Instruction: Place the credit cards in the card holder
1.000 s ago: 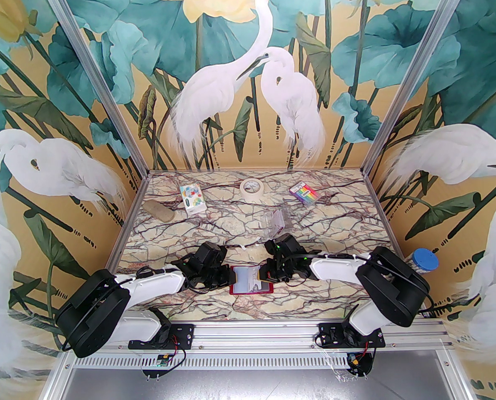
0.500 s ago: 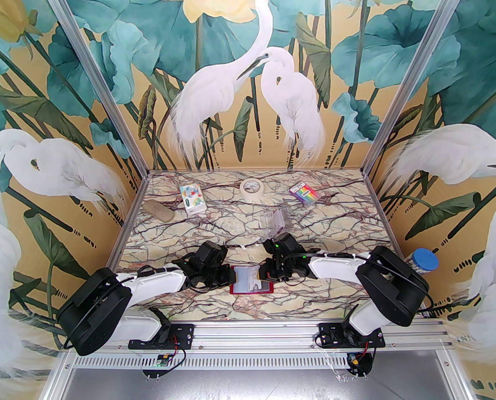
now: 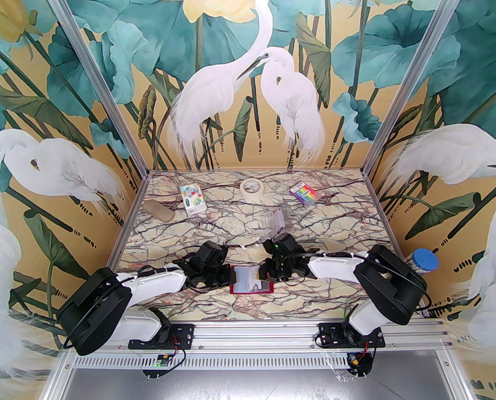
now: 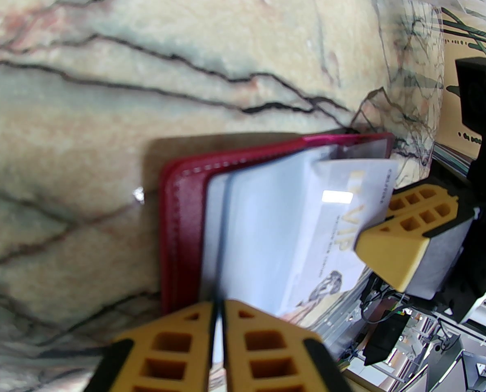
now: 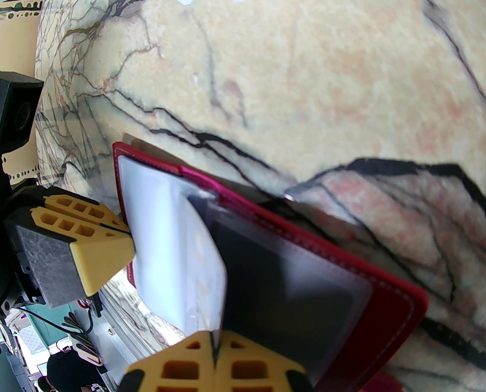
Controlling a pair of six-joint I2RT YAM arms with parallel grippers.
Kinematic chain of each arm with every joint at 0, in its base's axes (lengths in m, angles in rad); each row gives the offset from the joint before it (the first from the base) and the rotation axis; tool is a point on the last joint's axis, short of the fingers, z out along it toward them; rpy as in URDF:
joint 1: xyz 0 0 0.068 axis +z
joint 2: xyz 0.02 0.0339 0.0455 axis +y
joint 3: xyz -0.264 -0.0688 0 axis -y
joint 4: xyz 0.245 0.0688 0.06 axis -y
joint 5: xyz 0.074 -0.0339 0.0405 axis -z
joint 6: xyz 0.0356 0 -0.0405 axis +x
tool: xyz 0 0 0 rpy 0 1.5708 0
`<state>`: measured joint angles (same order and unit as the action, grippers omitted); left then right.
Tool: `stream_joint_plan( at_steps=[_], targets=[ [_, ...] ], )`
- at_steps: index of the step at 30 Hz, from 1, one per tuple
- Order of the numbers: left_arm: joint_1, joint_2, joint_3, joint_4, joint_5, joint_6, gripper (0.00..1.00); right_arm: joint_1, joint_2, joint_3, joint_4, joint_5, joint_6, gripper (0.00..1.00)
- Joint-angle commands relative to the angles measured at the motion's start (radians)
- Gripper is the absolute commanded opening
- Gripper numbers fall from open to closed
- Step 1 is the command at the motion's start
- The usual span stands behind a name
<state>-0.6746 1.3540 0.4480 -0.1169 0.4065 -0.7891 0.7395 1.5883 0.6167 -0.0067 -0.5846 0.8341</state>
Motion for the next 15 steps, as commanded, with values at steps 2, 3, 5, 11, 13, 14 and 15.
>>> stream_joint_plan(
  at_steps=[2, 3, 5, 11, 13, 14, 15],
  targets=[
    [-0.013, 0.026, -0.006, -0.082, -0.066, 0.022, 0.12, 0.009, 0.032, -0.029, -0.021, 0.065, 0.006, 0.00],
    [-0.015, 0.027, -0.004, -0.082, -0.065, 0.022, 0.12, 0.009, 0.031, -0.031, -0.017, 0.066, 0.008, 0.00],
    [-0.016, 0.030, -0.002, -0.085, -0.068, 0.022, 0.12, 0.010, 0.029, -0.035, -0.014, 0.069, 0.016, 0.00],
    [-0.021, 0.031, 0.001, -0.096, -0.083, 0.021, 0.12, 0.012, 0.016, -0.054, 0.001, 0.075, 0.035, 0.00],
    [-0.022, 0.031, 0.001, -0.095, -0.085, 0.018, 0.12, 0.016, 0.013, -0.054, 0.001, 0.078, 0.038, 0.00],
    [-0.022, 0.033, 0.000, -0.095, -0.087, 0.016, 0.12, 0.015, 0.012, -0.054, 0.002, 0.080, 0.041, 0.00],
    [-0.022, 0.034, 0.001, -0.096, -0.090, 0.014, 0.12, 0.018, 0.012, -0.055, 0.004, 0.083, 0.044, 0.00]
  ],
)
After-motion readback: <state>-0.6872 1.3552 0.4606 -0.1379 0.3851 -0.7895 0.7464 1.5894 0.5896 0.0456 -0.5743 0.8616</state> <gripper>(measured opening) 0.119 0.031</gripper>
